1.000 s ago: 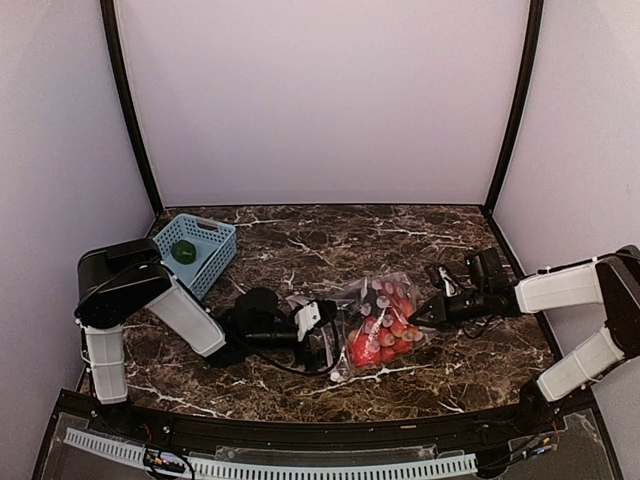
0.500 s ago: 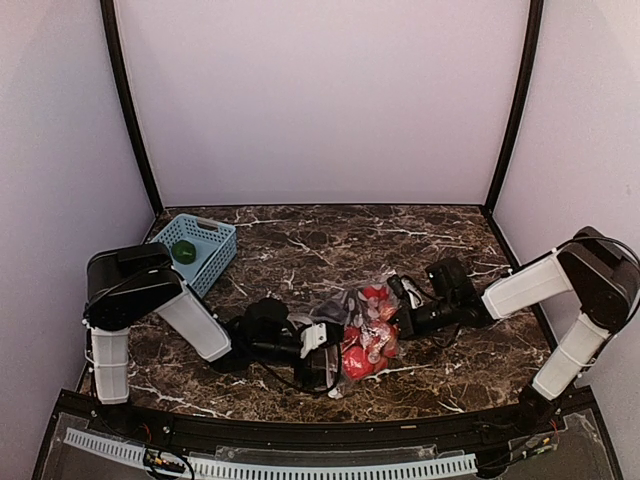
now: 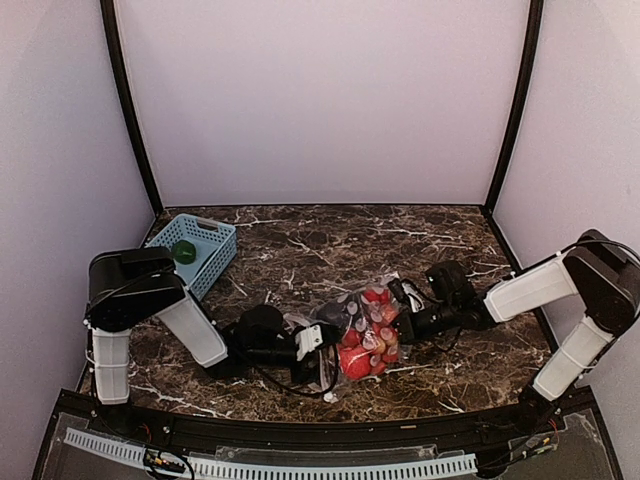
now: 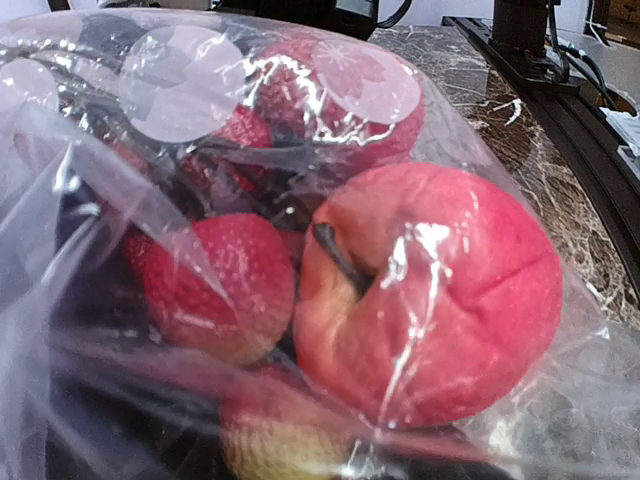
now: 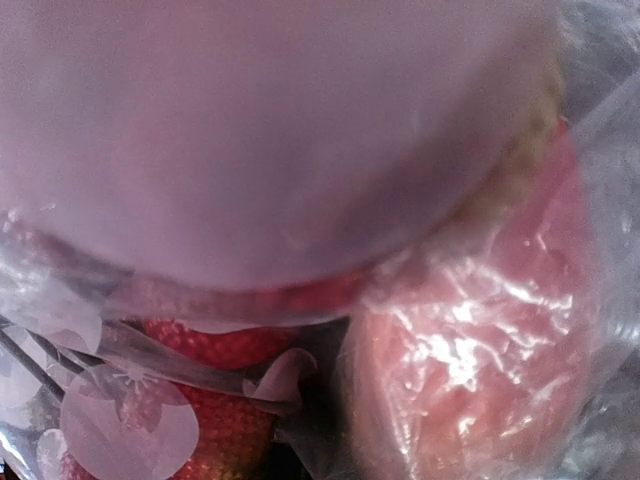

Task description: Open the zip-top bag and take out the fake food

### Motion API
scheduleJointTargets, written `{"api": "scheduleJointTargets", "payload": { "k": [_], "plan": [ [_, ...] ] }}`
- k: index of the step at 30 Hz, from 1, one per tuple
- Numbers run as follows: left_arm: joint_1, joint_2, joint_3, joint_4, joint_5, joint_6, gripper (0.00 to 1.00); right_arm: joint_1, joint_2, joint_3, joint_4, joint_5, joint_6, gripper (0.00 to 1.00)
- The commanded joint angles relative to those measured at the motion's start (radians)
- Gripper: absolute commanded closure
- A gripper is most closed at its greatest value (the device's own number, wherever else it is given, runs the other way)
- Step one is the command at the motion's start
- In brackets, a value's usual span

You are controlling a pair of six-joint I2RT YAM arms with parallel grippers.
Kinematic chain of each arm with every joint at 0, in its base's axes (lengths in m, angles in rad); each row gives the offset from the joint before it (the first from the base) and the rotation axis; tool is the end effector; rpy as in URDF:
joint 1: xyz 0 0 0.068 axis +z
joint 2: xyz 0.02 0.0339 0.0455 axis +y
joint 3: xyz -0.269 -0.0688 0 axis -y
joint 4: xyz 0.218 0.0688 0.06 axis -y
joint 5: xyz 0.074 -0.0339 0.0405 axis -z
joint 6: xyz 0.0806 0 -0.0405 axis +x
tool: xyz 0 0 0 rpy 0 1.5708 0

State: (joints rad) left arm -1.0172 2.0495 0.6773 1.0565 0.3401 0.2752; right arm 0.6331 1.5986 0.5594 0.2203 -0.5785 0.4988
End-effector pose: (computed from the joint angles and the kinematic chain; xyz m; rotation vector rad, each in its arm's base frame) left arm 0.1813 -0.3444 0.1038 1.3598 1.4020 -0.8198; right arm 0.2048 0.2049 0.1216 -0.4708 2.5286 1.1824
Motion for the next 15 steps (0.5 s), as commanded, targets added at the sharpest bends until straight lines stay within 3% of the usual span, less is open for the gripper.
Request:
{"api": "scheduleJointTargets", "payload": {
  "k": [1,9,12,15],
  "plan": [
    [0.011,-0.089,-0.069,0.078,-0.057,-0.052,0.44,0.000,-0.022,-0.031,-0.077,0.006,0.005,1.00],
    [0.103,-0.180,-0.178,0.219,-0.095,-0.203,0.69,-0.076,-0.093,-0.052,-0.106,0.003,-0.017,1.00],
    [0.154,-0.192,-0.210,0.263,-0.120,-0.246,0.71,-0.107,-0.131,-0.055,-0.112,-0.017,-0.027,1.00],
    [0.152,-0.202,-0.195,0.205,-0.047,-0.196,0.62,-0.108,-0.152,-0.049,-0.108,-0.043,-0.027,1.00]
  ]
}}
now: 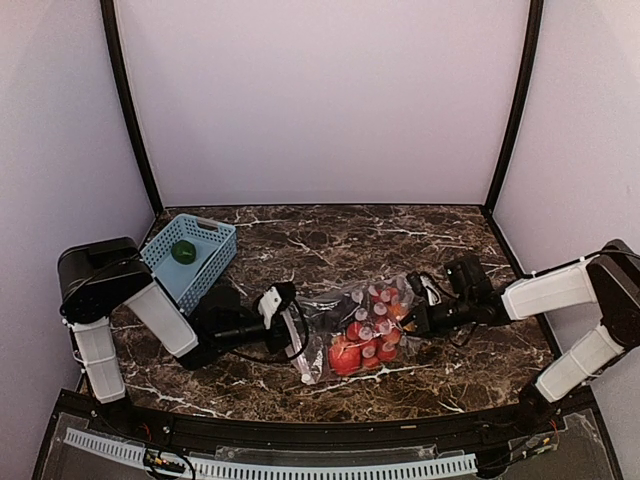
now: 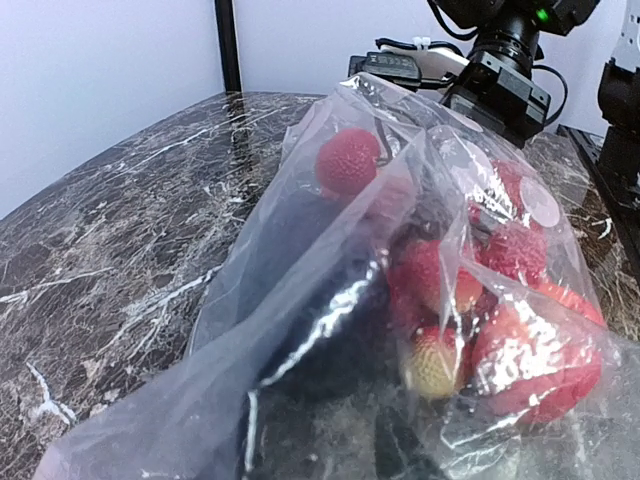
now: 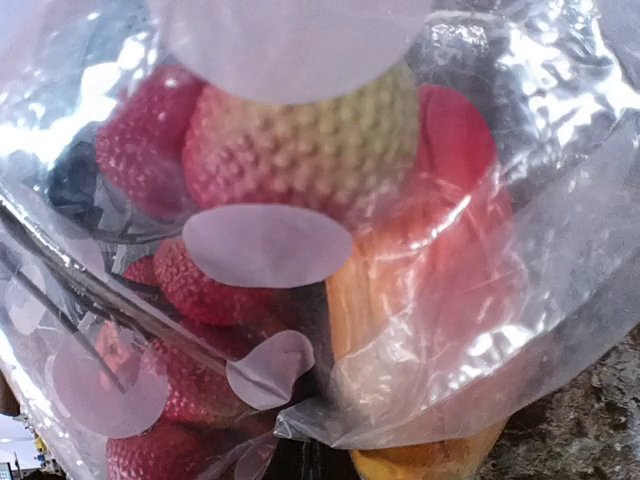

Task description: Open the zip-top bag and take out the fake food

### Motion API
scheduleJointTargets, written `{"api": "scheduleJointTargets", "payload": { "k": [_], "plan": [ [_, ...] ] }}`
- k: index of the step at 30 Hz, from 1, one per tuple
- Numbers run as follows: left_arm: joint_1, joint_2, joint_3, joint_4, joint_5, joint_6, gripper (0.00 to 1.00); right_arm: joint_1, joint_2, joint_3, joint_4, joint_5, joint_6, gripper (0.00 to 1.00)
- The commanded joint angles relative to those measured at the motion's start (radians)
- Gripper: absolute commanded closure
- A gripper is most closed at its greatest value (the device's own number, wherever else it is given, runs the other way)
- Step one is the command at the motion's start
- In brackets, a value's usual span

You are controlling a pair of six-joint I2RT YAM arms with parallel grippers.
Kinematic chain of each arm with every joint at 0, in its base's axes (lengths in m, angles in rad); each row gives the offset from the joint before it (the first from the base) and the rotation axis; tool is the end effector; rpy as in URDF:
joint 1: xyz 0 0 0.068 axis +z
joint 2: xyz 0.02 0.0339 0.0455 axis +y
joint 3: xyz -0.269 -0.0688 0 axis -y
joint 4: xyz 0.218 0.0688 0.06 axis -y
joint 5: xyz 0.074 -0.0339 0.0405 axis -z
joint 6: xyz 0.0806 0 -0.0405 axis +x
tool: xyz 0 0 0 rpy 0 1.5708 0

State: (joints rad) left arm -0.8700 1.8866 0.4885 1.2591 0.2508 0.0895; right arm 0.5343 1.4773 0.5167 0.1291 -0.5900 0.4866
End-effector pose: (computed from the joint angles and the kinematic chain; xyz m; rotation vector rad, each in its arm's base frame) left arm 0.2109 -0.2810 0.1437 0.9834 1.4721 -0.7875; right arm 0.2043 0.1730 0.1329 -0.3590 2.5283 1.1525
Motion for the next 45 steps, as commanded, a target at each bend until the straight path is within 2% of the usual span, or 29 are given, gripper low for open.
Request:
{"api": "scheduleJointTargets", "payload": {
  "k": [1,11,15,22,28,31,37,42,45],
  "plan": [
    [-0.008,-0.040,-0.003,-0.006,0.072,0.015,0.59,-0.006,-0.030,-0.005,-0.015,-0.040,-0.014,1.00],
    [-0.151,-0.025,0.068,-0.202,0.162,0.181,0.20,0.121,0.001,-0.010,0.034,-0.042,0.045,1.00],
    [-0.165,-0.010,0.079,-0.198,0.169,0.172,0.12,0.137,0.014,-0.017,0.056,-0.033,0.063,1.00],
    [-0.208,-0.062,0.084,-0.298,0.195,0.223,0.10,0.144,0.010,-0.035,0.043,0.000,0.069,1.00],
    [-0.272,-0.108,0.058,-0.327,0.134,0.294,0.13,0.144,0.037,-0.040,0.069,0.006,0.090,1.00],
    [-0.281,-0.059,0.094,-0.314,0.088,0.303,0.14,0.145,0.051,-0.041,0.092,-0.006,0.101,1.00],
    [-0.282,0.078,0.206,-0.293,0.093,0.292,0.21,0.149,0.047,-0.042,0.091,-0.006,0.106,1.00],
    [-0.281,0.142,0.269,-0.305,0.070,0.281,0.17,0.160,0.049,-0.056,0.106,-0.007,0.117,1.00],
    [-0.271,0.154,0.258,-0.289,0.024,0.270,0.17,0.162,0.053,-0.061,0.115,-0.012,0.117,1.00]
  ]
}}
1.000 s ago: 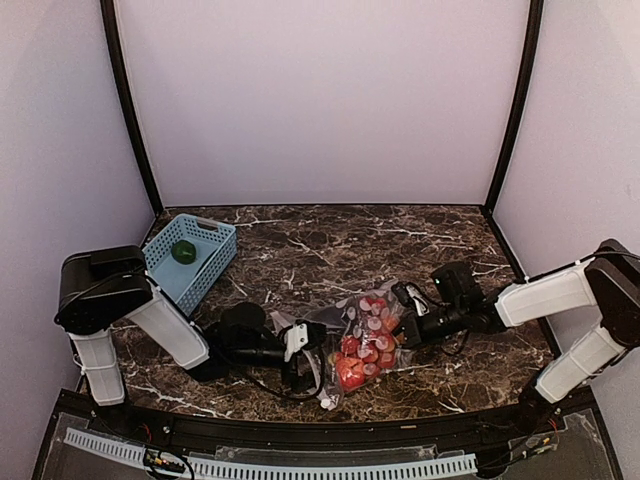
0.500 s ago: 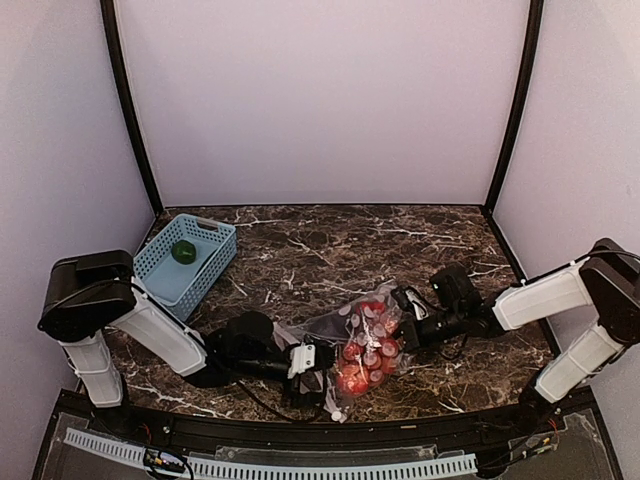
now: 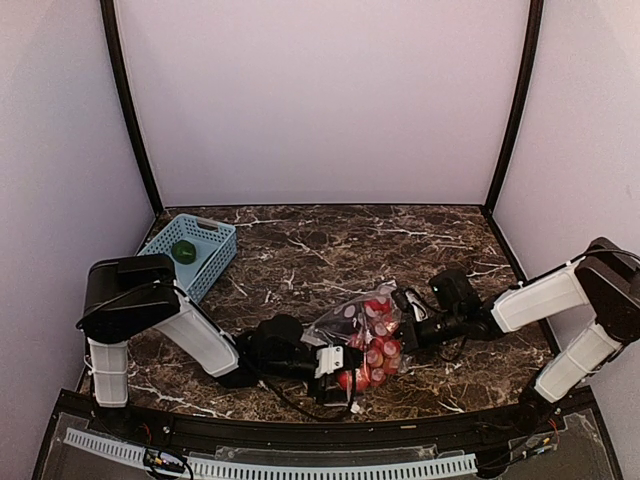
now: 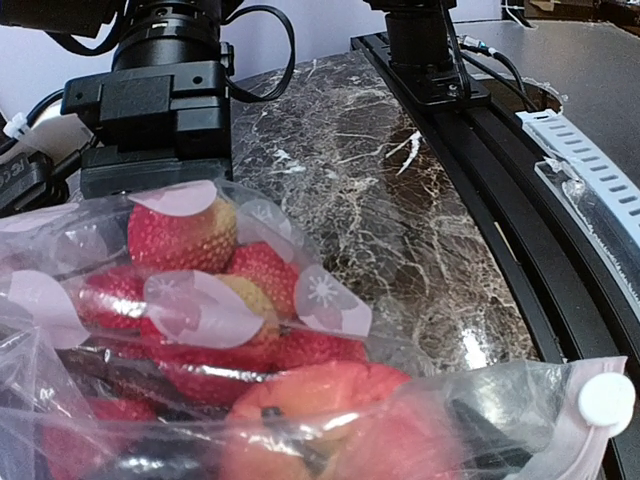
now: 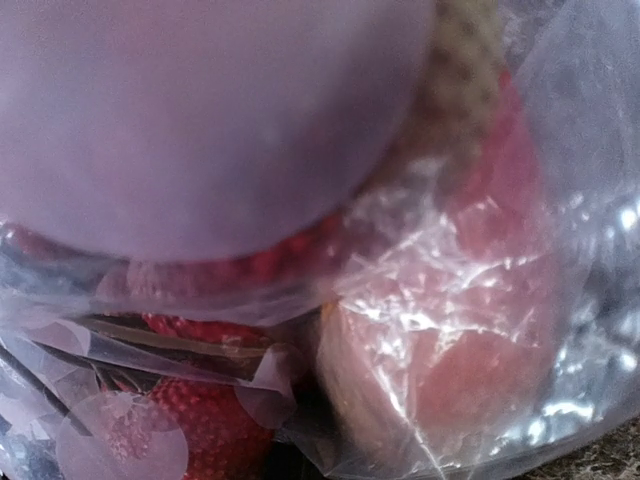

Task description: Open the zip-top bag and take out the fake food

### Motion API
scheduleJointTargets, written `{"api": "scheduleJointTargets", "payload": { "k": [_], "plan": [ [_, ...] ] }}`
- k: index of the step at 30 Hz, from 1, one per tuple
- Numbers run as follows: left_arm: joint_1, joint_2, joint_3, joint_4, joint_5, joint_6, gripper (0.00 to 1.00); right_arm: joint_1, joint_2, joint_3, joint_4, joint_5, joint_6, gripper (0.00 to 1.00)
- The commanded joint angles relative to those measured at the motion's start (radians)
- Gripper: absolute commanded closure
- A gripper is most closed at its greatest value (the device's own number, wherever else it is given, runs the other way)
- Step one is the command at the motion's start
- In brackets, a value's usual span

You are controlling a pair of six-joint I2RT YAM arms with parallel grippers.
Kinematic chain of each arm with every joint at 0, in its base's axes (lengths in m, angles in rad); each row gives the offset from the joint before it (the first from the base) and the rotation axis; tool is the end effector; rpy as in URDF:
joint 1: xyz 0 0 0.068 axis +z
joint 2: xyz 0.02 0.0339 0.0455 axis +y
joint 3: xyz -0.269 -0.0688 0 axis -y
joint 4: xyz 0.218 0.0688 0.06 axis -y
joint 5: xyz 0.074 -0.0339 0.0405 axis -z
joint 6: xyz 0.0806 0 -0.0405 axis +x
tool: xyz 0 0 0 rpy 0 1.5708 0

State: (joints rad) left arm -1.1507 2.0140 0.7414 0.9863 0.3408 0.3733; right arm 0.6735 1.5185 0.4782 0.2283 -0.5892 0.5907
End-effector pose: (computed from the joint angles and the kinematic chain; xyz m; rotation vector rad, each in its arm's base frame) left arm 0.1388 -0.3768 0.1234 1.4987 1.2139 -0.8469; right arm 0.1792 0.2003 0.1221 -0.4199 2.5725 1.2431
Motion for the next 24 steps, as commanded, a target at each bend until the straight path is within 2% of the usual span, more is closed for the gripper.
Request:
{"api": "scheduleJointTargets", "payload": {
  "k": [1,3,5,7,11,16,20,24],
  "plan": [
    [0.027,0.022,-0.010,-0.006,-0.079,-0.023,0.18,0.022,0.008,-0.020,0.004,-0.007,0.004,1.00],
    [0.068,-0.003,-0.058,0.051,-0.076,-0.071,0.24,0.012,-0.010,-0.015,-0.027,0.009,-0.014,1.00],
    [0.105,-0.041,-0.122,0.116,-0.071,-0.119,0.36,-0.022,-0.038,-0.022,-0.059,0.012,-0.033,1.00],
    [0.126,-0.083,-0.176,0.146,-0.087,-0.129,0.42,-0.074,-0.079,-0.034,-0.091,0.011,-0.054,1.00],
    [0.144,-0.130,-0.233,0.132,-0.119,-0.113,0.44,-0.170,-0.146,-0.047,-0.152,0.005,-0.096,1.00],
    [0.152,-0.117,-0.251,0.124,-0.157,-0.102,0.41,-0.210,-0.166,-0.046,-0.183,0.008,-0.123,1.00],
    [0.154,-0.118,-0.250,0.102,-0.176,-0.100,0.25,-0.215,-0.172,-0.044,-0.187,0.015,-0.126,1.00],
    [0.153,-0.137,-0.255,0.105,-0.163,-0.111,0.20,-0.215,-0.165,-0.041,-0.180,0.005,-0.125,1.00]
  ]
}}
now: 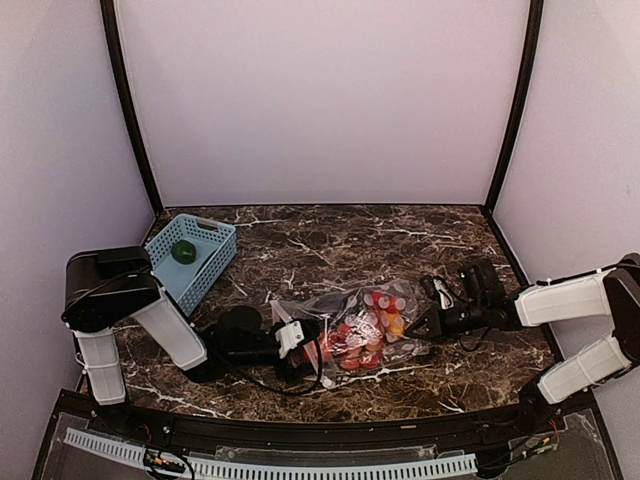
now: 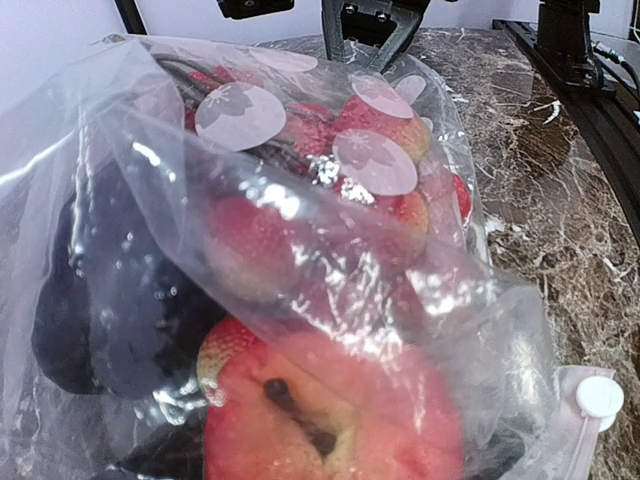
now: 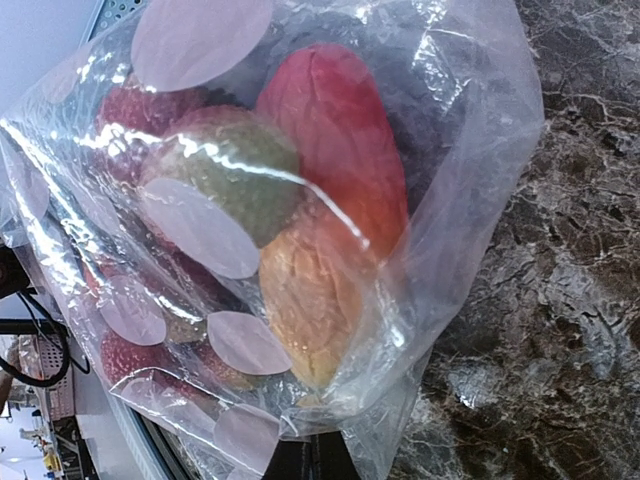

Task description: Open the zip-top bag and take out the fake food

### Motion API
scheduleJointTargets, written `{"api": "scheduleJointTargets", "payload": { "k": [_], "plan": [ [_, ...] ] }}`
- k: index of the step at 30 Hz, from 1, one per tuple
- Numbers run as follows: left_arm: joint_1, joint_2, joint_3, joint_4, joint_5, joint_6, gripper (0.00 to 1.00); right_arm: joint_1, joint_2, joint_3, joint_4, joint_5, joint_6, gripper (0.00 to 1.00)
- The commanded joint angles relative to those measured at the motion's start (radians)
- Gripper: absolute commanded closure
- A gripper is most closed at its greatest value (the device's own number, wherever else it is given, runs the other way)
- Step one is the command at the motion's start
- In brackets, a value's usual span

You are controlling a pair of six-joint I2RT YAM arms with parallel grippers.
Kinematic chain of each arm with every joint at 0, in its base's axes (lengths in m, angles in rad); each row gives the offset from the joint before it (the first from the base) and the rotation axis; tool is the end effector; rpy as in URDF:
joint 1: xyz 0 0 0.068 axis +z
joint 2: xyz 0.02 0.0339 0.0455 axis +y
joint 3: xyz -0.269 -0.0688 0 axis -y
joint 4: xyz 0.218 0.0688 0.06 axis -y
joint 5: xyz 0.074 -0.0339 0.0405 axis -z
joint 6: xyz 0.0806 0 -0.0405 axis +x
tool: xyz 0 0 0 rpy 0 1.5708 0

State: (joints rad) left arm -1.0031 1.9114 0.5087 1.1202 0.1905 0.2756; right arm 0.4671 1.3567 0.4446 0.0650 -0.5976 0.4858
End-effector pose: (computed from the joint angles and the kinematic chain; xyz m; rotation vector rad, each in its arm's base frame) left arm 0.1767 -0.3055 0.1195 1.2424 1.4426 -0.6769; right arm 0.1911 0.1471 0.1353 -0.2717 2.5361 1.1333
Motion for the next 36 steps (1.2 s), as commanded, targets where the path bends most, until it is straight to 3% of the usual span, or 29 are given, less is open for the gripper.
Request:
{"api": "scheduleJointTargets", "payload": {
  "k": [1,7,11,26,32,36],
  "plan": [
    [0.006,-0.042,-0.026,-0.028,-0.011,-0.018,0.20,-0.009,-0.001,-0.007,-0.017,0.013,-0.021,1.00],
    [0.006,-0.112,-0.049,0.002,0.007,-0.049,0.24,-0.009,0.007,-0.013,-0.007,0.007,-0.021,1.00],
    [0.006,-0.138,-0.043,0.013,0.032,-0.078,0.22,-0.008,0.009,-0.014,-0.003,0.004,-0.020,1.00],
    [0.007,-0.001,0.054,-0.012,0.020,-0.107,0.26,-0.008,0.001,-0.023,-0.003,0.002,-0.021,1.00],
    [0.015,-0.034,-0.001,0.027,0.029,-0.128,0.41,-0.011,0.007,-0.024,-0.003,0.013,-0.028,1.00],
    [0.023,-0.099,-0.057,0.019,0.014,-0.130,0.42,-0.036,-0.001,-0.027,-0.013,0.023,-0.037,1.00]
  ]
}}
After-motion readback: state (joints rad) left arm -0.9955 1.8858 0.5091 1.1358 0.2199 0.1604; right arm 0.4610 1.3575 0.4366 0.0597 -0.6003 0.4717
